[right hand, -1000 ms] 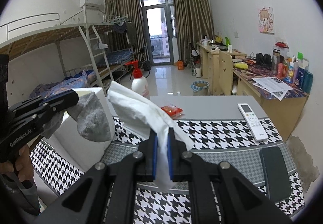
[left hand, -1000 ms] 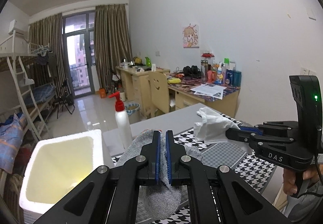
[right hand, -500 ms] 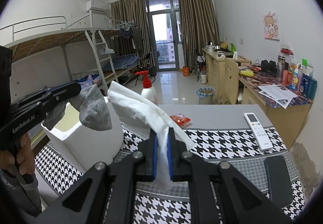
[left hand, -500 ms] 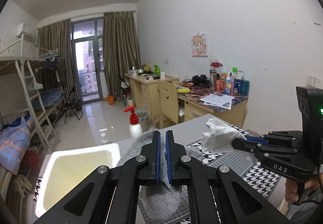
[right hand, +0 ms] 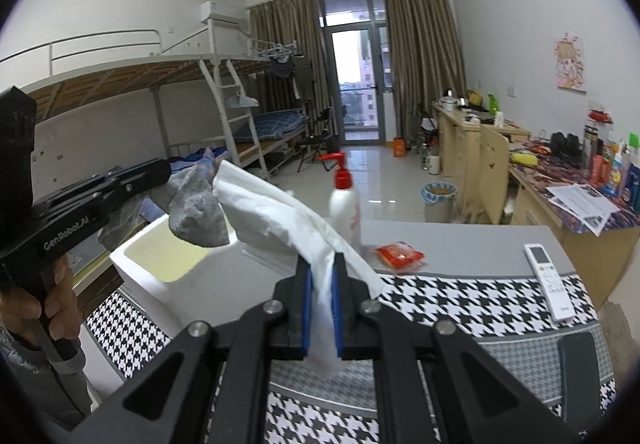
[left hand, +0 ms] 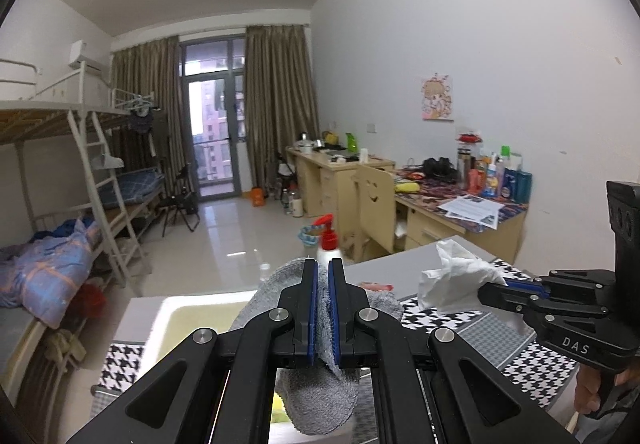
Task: Organize soft objects
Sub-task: 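Carry the grey sock and white tissue over the foam box with both grippers, then lower the grey sock into the box and open the left gripper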
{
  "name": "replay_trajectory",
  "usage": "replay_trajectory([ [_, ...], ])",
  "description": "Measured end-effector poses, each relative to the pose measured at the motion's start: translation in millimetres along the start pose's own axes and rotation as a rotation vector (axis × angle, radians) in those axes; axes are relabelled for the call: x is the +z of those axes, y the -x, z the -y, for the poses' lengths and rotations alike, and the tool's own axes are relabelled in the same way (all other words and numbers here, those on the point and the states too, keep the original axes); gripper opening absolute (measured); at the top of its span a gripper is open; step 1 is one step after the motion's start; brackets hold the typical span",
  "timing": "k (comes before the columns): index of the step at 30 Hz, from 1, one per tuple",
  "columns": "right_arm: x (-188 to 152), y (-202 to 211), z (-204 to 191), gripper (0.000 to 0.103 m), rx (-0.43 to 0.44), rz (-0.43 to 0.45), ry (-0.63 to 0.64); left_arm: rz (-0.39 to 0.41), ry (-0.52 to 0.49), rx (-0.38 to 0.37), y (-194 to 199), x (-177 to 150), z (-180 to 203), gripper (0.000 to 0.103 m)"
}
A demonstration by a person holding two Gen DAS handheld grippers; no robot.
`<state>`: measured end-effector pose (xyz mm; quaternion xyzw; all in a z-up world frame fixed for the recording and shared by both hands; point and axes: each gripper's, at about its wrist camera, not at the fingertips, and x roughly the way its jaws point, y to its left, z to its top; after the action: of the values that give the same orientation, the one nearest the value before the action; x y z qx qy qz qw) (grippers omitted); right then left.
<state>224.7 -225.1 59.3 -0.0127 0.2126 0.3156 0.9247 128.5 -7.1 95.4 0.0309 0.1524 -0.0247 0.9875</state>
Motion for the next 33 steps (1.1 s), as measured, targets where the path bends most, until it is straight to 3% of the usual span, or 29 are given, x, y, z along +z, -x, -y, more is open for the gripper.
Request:
replay_trajectory([
  [12,5,-16,-19,0.012,0.055,-0.020,0.028,-0.036,0.057,0.121,-6,-7,-26,0.006],
  [33,8,-29,-25,0.012,0.061,-0.039,0.034,-0.149,0.101,0.151,-36,-28,-49,0.006],
])
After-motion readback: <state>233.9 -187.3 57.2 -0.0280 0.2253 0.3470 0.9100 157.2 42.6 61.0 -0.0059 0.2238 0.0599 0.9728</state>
